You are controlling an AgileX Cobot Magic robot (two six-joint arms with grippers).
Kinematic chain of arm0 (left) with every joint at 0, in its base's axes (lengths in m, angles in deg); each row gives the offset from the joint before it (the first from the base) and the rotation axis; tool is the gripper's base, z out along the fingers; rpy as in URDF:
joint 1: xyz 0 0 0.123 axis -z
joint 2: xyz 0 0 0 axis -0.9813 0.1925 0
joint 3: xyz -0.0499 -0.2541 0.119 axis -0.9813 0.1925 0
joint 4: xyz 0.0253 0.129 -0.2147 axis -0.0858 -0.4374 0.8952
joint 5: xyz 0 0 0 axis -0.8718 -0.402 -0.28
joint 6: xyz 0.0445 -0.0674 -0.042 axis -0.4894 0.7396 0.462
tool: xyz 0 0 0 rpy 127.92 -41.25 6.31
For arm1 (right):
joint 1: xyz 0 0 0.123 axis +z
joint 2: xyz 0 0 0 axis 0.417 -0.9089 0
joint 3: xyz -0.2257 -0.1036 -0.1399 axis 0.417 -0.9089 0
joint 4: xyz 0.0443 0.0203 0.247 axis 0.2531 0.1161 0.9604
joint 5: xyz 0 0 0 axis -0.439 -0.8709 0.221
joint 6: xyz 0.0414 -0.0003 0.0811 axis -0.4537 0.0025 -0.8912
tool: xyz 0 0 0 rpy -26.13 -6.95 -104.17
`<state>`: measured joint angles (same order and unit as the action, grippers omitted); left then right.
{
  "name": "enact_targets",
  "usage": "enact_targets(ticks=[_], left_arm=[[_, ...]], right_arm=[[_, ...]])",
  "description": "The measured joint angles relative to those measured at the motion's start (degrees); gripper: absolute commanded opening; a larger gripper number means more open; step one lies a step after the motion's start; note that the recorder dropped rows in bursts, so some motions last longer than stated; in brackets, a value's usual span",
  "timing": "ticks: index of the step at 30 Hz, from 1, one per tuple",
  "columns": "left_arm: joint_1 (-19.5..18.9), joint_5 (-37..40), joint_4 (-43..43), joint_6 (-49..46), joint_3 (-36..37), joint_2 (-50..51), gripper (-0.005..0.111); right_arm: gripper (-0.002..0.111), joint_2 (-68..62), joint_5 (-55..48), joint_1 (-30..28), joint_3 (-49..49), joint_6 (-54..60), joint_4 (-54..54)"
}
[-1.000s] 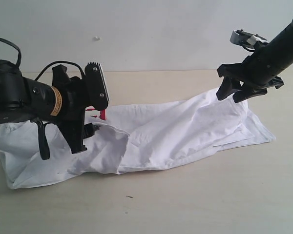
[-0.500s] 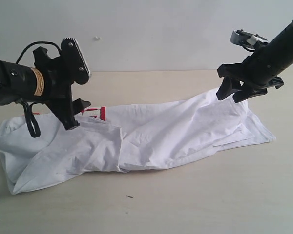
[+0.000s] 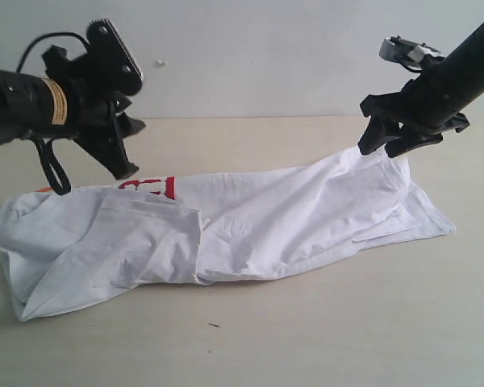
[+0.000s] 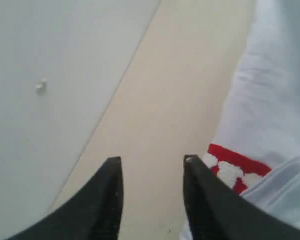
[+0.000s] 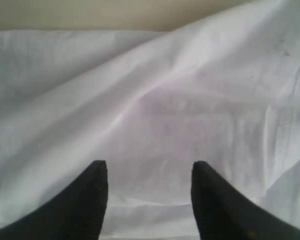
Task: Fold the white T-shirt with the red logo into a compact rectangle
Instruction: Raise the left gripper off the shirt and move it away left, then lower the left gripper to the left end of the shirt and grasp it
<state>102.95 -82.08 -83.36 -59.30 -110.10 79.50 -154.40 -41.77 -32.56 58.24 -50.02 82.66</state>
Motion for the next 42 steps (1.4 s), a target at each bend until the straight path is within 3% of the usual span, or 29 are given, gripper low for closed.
enact_targets(ticks=[3,5,8,9,11,16,19,21,24,25,31,37,42], left_arm=[[-0.1,5.5,3.2,7.6,-1.5,-3.6,0.016],[-1.0,10.3,5.3,13.9,-2.3,-5.6,0.019],[-5.7,20.5,14.5,19.0,-2.7,-7.3,0.042],[-9.4,24.7,23.5,16.5,-2.7,-7.8,0.045],[-13.1,27.6,34.7,9.1,-2.7,-8.4,0.047],[-23.8,36.6,71.5,-21.6,-2.4,-9.0,0.047],[-31.6,39.1,86.3,-32.8,0.1,-9.2,0.047],[-35.6,36.0,90.1,-36.9,3.7,-9.2,0.047],[-38.4,34.9,92.7,-39.3,6.0,-7.9,0.047],[-39.0,35.9,93.9,-40.2,6.2,-6.8,0.047],[-40.3,40.1,96.4,-45.2,6.3,-0.8,0.047],[-46.5,38.6,96.4,-46.5,4.8,2.5,0.047],[-47.5,40.5,101.6,-51.9,3.2,8.1,0.049]], right_arm=[[0.05,1.4,-1.5,0.0,1.9,0.0,-0.2],[0.05,2.7,-1.8,0.0,2.5,-0.4,-0.3],[0.05,4.4,-3.4,0.0,2.8,-1.9,-1.6],[0.05,5.0,-4.6,0.0,2.8,-2.1,-1.6],[0.05,5.5,-5.7,0.0,2.8,-1.9,-0.7],[0.05,6.3,-7.7,0.0,2.8,1.0,4.1],[0.045,6.3,-7.3,0.0,2.5,0.1,2.0],[0.033,6.3,-5.0,0.0,0.5,-1.5,-1.2],[0.005,6.2,-3.3,0.0,-1.7,-2.0,-2.8],[0.0,6.2,-3.2,0.0,-2.3,-1.4,-2.8],[0.0,5.0,-2.6,0.0,-3.8,-0.3,-3.3],[0.0,5.0,-1.4,0.0,-3.9,0.0,-2.8],[0.0,5.0,-1.0,0.0,-3.9,1.4,-0.2]])
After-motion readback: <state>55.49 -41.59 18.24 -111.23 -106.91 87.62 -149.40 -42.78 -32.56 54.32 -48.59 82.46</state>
